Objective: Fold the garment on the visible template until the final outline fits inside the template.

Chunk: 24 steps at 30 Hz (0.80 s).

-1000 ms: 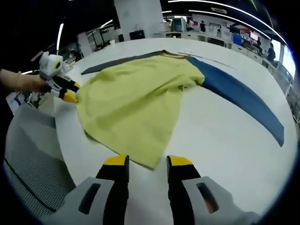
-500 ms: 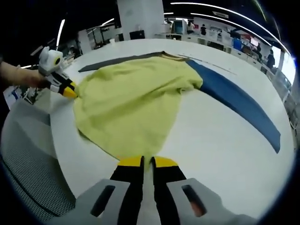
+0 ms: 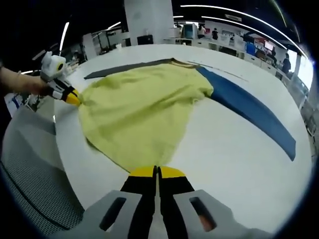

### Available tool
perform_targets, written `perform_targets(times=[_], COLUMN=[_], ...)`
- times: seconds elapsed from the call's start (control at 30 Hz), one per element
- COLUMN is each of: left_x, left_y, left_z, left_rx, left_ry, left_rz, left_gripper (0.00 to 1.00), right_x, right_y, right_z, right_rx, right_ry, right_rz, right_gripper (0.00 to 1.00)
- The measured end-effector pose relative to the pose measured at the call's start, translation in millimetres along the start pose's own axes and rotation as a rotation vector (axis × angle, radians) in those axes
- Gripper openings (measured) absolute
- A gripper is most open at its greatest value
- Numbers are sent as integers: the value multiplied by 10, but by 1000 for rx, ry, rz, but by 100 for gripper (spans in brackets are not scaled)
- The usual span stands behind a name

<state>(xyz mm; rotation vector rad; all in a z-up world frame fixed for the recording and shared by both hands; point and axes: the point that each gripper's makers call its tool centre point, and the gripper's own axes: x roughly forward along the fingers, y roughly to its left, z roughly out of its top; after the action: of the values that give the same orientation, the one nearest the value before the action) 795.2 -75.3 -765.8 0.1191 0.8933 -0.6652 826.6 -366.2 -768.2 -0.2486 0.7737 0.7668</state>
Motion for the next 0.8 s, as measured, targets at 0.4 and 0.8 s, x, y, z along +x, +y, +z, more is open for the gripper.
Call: perform_targets(times=[0.4, 0.8], left_x=[-354, -473], left_y=[-34, 274], left_z=[413, 1323], left_rx=[-99, -57], left_ry=[-115, -240], left_rz=[1, 47], left_gripper=[0, 0], right_x=[-324, -407], right_y=[-25, -536], right_z=[288, 1130], right_rx=[37, 26], right_ry=[-91, -251], right_rz=[-15, -79], right_gripper=[2, 1])
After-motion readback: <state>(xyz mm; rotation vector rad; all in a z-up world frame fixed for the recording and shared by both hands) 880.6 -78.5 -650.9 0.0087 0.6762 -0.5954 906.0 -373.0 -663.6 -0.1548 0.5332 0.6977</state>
